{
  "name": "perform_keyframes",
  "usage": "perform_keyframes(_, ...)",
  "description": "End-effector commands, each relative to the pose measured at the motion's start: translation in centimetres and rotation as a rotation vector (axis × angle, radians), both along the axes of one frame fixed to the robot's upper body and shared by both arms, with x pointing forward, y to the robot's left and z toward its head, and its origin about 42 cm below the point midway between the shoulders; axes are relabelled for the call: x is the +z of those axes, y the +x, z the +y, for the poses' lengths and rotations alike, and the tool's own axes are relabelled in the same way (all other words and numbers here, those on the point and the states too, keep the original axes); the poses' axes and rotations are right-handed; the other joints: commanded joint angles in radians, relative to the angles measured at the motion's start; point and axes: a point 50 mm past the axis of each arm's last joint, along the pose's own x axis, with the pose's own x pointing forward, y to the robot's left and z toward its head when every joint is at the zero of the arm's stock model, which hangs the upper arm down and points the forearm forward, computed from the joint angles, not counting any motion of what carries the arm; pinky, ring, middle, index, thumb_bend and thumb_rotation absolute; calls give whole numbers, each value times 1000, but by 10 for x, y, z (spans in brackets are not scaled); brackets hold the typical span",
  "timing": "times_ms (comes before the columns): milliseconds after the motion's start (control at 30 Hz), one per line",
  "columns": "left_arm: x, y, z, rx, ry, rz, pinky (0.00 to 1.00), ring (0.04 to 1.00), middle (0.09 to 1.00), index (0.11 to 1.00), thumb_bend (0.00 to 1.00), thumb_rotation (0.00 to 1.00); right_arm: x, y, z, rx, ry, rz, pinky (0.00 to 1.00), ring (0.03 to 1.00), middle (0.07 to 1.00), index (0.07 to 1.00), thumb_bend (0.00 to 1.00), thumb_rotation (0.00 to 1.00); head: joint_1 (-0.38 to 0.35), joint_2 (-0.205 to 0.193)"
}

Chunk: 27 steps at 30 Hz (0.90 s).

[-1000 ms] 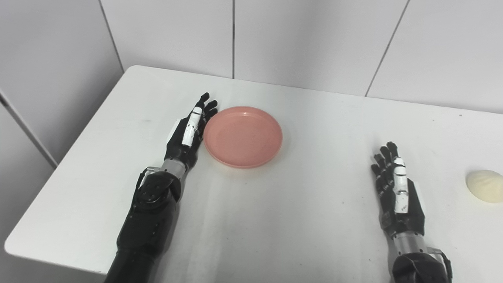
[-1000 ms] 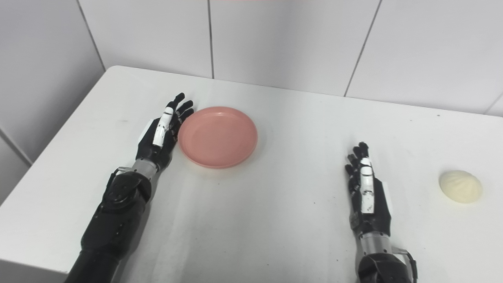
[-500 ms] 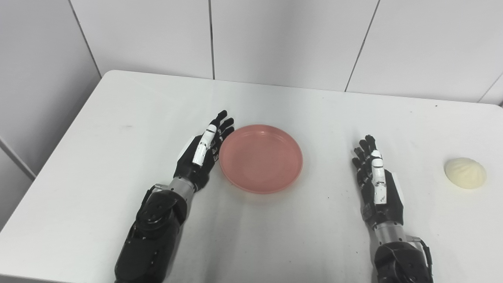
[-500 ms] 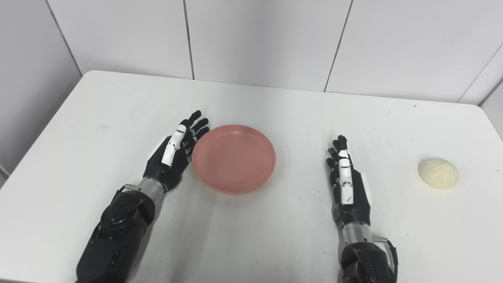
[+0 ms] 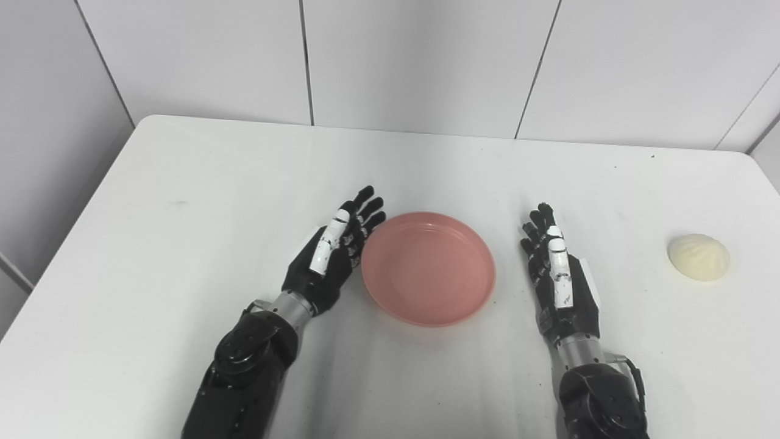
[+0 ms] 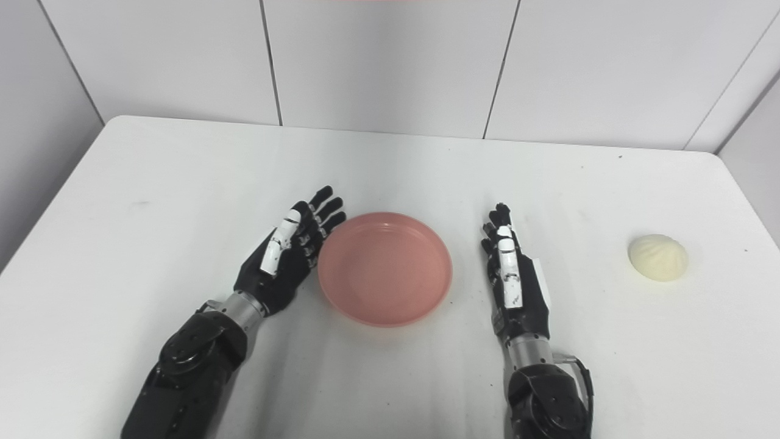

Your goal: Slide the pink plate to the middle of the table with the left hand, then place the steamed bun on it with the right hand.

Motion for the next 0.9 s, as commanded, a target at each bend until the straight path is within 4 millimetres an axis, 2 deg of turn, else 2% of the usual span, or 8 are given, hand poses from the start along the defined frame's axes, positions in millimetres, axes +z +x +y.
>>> perform_keyframes(0,-18,-8,4,-16,27,94,1000,988,992,999,374,1000,-20,-8,9,11,16,60,1000,1000,1000,1000,188,1000,-6,-1)
perform_keyframes(267,-13,-10,1,55,21,60,1000,989,990,1000,381,1000,-18,-6,6,-1,9,42,1000,1000,1000,1000,199,1000,-30,-2)
perform_keyframes(533,-9,-10,4,162,22,33,1000,988,986,1000,388,1000,-3,-1,0,-62,-18,-28,1000,999,1000,1000,224,1000,-63,-8)
perform_keyframes(633,-10,-9,7,187,31,23,1000,985,985,1000,394,1000,6,5,-7,-77,-32,-86,1000,991,1000,1000,195,1000,-81,-11)
perform_keyframes(800,-16,-8,15,210,47,7,1000,992,991,1000,411,1000,24,19,-23,-114,-78,-170,1000,988,993,1000,257,1000,-122,-22)
perform_keyframes(867,-19,-8,18,218,54,1,1000,987,983,999,413,1000,32,25,-29,-128,-100,-205,1000,990,995,1000,356,1000,-138,-25)
